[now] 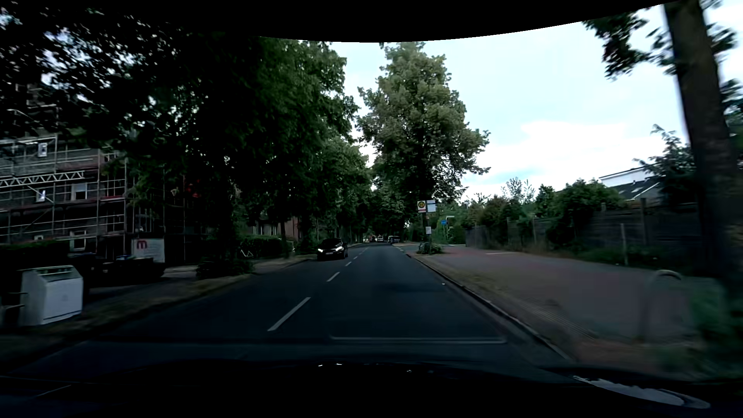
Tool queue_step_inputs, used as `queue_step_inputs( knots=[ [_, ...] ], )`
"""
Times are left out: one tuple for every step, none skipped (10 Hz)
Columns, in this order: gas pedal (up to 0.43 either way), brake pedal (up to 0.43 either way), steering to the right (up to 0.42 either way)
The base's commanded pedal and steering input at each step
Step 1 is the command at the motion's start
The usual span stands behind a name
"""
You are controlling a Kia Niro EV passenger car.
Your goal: Follow the waypoints while adhering to traffic rules and regulations
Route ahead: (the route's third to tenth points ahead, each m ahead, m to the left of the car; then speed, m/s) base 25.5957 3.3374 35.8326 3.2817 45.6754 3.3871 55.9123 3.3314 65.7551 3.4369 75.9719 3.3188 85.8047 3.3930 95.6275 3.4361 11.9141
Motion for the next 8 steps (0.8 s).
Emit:
queue_step_inputs(
  knots=[
    [0.209,0.000,-0.003],
    [0.209,0.000,-0.003],
    [0.209,0.000,-0.003],
    [0.209,0.000,-0.003],
    [0.209,0.000,-0.003],
    [0.209,0.000,-0.003],
    [0.209,0.000,-0.002],
    [0.209,0.000,-0.002]
  ],
)
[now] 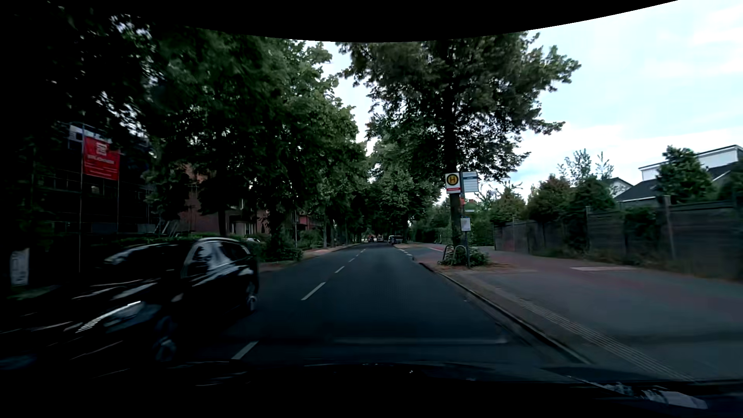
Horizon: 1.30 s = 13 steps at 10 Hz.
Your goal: Follow the waypoints while adhering to traffic rules and regulations
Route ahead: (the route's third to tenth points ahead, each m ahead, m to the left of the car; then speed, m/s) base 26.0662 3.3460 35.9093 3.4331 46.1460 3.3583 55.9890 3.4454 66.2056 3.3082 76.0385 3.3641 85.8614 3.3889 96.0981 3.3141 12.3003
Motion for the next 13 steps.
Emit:
queue_step_inputs(
  knots=[
    [0.209,0.000,-0.001],
    [0.209,0.000,-0.001],
    [0.209,0.000,-0.001],
    [0.209,0.000,-0.001],
    [0.209,0.000,-0.001],
    [0.209,0.000,-0.001],
    [0.209,0.000,-0.001],
    [0.209,0.000,-0.001],
    [0.209,0.000,-0.001],
    [0.209,0.000,-0.001],
    [0.209,0.000,-0.001],
    [0.209,0.000,-0.002],
    [0.197,0.000,-0.002]
  ],
)
